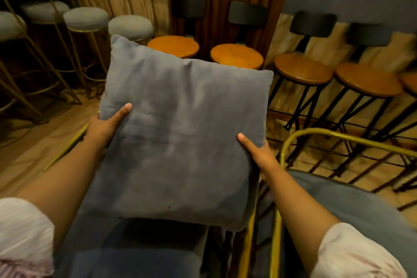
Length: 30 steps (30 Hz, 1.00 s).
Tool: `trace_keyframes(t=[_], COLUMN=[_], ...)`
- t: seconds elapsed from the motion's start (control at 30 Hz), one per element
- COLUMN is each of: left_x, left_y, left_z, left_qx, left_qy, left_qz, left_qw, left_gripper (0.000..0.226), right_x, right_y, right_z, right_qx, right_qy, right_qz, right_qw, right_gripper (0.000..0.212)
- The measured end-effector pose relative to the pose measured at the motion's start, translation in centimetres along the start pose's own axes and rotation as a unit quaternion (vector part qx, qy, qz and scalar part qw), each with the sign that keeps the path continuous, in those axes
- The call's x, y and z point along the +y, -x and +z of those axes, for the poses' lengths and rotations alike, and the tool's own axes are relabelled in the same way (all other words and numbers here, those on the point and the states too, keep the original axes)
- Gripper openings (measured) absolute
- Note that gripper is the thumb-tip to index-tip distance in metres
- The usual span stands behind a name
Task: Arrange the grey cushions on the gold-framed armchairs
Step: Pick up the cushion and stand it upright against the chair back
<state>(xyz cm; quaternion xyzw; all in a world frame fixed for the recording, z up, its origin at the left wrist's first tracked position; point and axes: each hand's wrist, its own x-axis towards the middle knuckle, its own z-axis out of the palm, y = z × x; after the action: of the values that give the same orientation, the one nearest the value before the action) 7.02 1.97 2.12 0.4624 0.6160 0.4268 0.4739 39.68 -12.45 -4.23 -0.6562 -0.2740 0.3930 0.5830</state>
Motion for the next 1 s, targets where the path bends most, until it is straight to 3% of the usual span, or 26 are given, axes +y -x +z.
trace_keyframes(t=[0.07, 0.2, 0.4, 0.53, 0.6, 0.7, 0.8, 0.87, 0.93, 1.0], left_x=[1.4, 4.2, 5.4, 5.1, 4.9, 4.7, 4.5, 4.3, 4.2, 4.3], left_y=[3.1, 10.0, 22.6, 29.7, 31.9, 33.7, 34.1, 33.6, 32.4, 31.3], left_z=[1.2, 5.3, 13.7, 20.5, 23.7, 27.7, 31.8, 34.8, 38.0, 41.0], left_qx=[-0.017, -0.028, -0.07, -0.132, -0.16, -0.19, -0.224, -0.234, -0.254, -0.269], left_qy=[0.007, 0.024, 0.058, 0.07, 0.063, 0.035, 0.003, -0.007, -0.005, 0.0], left_qz=[0.022, 0.044, 0.04, 0.037, 0.029, 0.01, 0.022, 0.034, 0.048, 0.038], left_qw=[1.0, 0.998, 0.995, 0.988, 0.985, 0.981, 0.974, 0.972, 0.966, 0.962], left_gripper=[0.119, 0.093, 0.113, 0.074, 0.078, 0.11, 0.099, 0.108, 0.101, 0.102], right_x=[-1.0, -3.6, -6.6, -6.4, -5.8, -5.1, -4.1, -3.6, -3.3, -2.9], right_y=[2.2, 6.2, 12.5, 15.9, 16.7, 17.2, 16.3, 15.3, 13.6, 11.4], right_z=[-3.1, -10.6, -25.6, -34.4, -38.3, -42.7, -46.5, -48.4, -50.2, -52.0], right_qx=[-0.003, 0.024, 0.062, 0.106, 0.128, 0.167, 0.204, 0.216, 0.227, 0.235], right_qy=[-0.008, -0.02, -0.015, -0.028, -0.04, -0.049, -0.045, -0.036, -0.029, -0.017], right_qz=[-0.008, -0.037, -0.052, -0.028, -0.013, 0.002, -0.011, -0.019, -0.016, -0.013], right_qw=[1.0, 0.999, 0.997, 0.994, 0.991, 0.985, 0.978, 0.976, 0.973, 0.972], right_gripper=[0.105, 0.084, 0.062, 0.046, 0.039, 0.048, 0.064, 0.085, 0.104, 0.102])
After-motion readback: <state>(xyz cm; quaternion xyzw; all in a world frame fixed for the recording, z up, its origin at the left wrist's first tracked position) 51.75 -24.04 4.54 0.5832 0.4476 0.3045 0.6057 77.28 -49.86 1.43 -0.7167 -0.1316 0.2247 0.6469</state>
